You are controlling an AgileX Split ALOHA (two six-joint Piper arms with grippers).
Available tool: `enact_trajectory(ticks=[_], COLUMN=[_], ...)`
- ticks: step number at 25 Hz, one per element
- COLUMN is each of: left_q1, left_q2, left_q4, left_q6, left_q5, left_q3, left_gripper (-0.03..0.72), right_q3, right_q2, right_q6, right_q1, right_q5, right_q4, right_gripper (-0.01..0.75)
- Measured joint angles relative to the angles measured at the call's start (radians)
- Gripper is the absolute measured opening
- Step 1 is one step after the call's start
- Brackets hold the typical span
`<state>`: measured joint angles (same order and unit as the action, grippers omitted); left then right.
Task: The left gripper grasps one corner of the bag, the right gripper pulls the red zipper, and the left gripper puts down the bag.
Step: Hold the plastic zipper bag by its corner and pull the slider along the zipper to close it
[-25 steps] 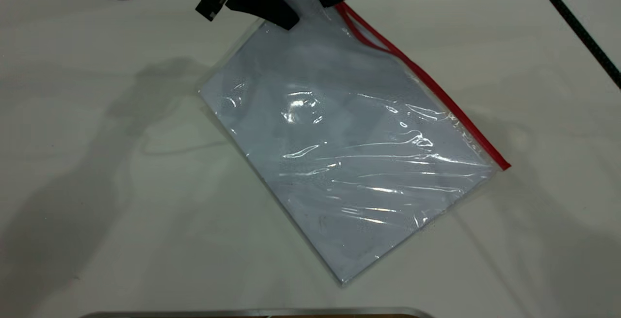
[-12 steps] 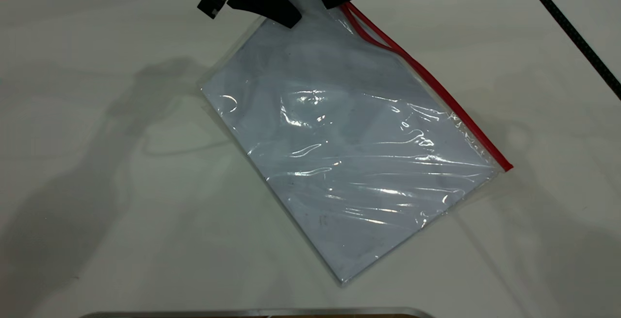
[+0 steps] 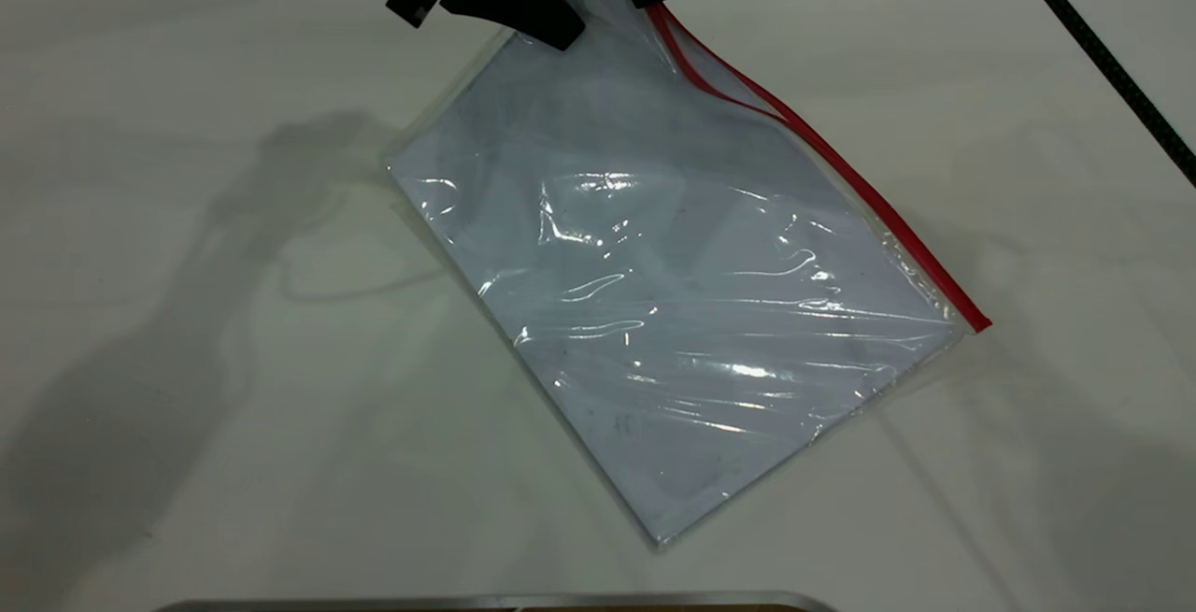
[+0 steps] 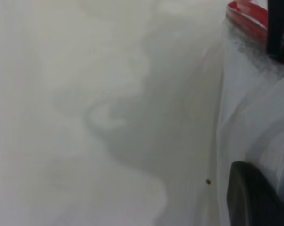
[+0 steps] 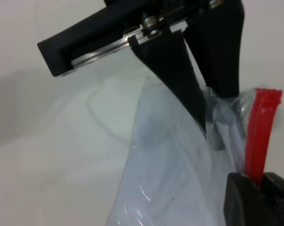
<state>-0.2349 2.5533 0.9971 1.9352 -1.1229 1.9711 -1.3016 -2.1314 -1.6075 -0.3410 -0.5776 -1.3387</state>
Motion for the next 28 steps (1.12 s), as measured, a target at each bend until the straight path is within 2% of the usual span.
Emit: enact_trajectory(ticks=[6, 17, 28], left_q1=[0.0, -0.008, -0.01], left_q2=[0.0, 0.0, 0.0], left_q4=[0.007, 0.018, 0.022], left_q6=[-0.066, -0.188, -0.228], left_q5=[-0.001, -0.008, -0.01], left_q3=[0.0, 0.0, 0.0], left_gripper=[0.051, 0.051, 0.051], right_q3=[-0.003, -0.011, -0.012], right_q2=[0.0, 0.002, -0.009], right_q6=[0.06, 0.305, 0.365], right_q1=[0.002, 0.0, 0.0], right_q5=[0.012, 0.055, 0.073], right_q4=[0.065, 0.31, 0.342], right_gripper=[0.037, 0.037, 0.064])
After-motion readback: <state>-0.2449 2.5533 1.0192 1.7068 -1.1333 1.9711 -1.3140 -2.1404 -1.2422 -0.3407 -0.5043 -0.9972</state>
